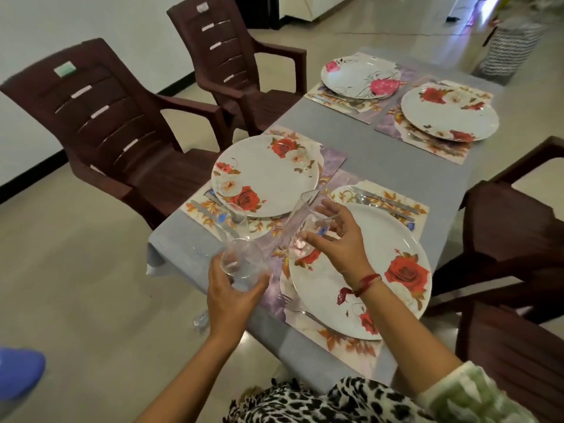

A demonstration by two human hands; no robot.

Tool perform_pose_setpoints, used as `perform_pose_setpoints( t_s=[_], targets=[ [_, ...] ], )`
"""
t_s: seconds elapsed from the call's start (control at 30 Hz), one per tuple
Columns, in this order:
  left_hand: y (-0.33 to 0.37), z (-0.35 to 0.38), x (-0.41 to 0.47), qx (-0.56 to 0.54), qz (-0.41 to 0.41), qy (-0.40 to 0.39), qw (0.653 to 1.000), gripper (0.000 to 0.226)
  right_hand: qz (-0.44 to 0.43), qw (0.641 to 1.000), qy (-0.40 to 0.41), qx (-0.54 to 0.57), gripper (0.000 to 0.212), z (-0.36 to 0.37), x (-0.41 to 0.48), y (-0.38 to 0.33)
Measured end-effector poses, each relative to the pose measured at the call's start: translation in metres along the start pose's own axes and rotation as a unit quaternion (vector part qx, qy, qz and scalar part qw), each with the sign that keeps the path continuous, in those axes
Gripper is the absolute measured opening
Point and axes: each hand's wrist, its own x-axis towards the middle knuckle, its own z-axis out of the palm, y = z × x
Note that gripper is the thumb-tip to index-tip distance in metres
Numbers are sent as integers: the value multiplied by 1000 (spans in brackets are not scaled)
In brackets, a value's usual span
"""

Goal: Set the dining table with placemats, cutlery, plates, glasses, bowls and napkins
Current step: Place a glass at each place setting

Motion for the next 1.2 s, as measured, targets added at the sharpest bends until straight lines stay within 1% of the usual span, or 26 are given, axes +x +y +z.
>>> perform_pose_setpoints(
  t_s=[0.13, 0.23, 0.3, 0.4, 0.57, 0.67, 0.7, 0.77, 0.83, 0.9, 0.97, 1.07, 1.2],
  targets=[
    [27, -9, 8, -29, 58, 7, 998, 64, -7, 998, 58, 6, 64, -8, -15, -7],
    [37, -10, 9, -66, 59, 0, 996, 64, 9, 995, 91, 40, 69, -12, -30, -14],
    [43, -12, 8, -108, 48, -19, 993, 62, 24, 991, 114, 62, 71, -14, -42, -17],
    [49, -13, 1, -148, 58, -42, 986, 58, 29, 988, 136, 74, 64, -22, -60, -18],
    [53, -14, -20, -139, 63, -48, 987, 69, 11, 987, 158, 24, 70, -31, -92, -27],
    [57, -11, -25, -131, 59, -53, 988, 80, 1, 985, 171, -2, 70, -43, -100, -34],
    [60, -11, -26, -130, 55, -51, 989, 81, 1, 984, 177, -4, 70, -47, -101, -36],
    [66, -8, -28, -130, 53, -49, 989, 74, 2, 981, 196, -15, 71, -55, -103, -38],
    [71, -3, -28, -131, 53, -52, 989, 67, -4, 977, 213, -17, 62, -64, -105, -40],
    [76, 4, -26, -132, 53, -58, 988, 65, -8, 974, 227, -6, 54, -74, -106, -41],
    [83, 15, -24, -135, 42, -61, 988, 64, -13, 971, 239, 1, 57, -87, -105, -42],
    [94, 34, -20, -129, 26, -63, 989, 71, -13, 969, 247, 9, 62, -104, -98, -38],
    [103, 70, -9, -119, 10, -52, 991, 81, -6, 972, 233, 18, 58, -131, -71, -25]
  ],
)
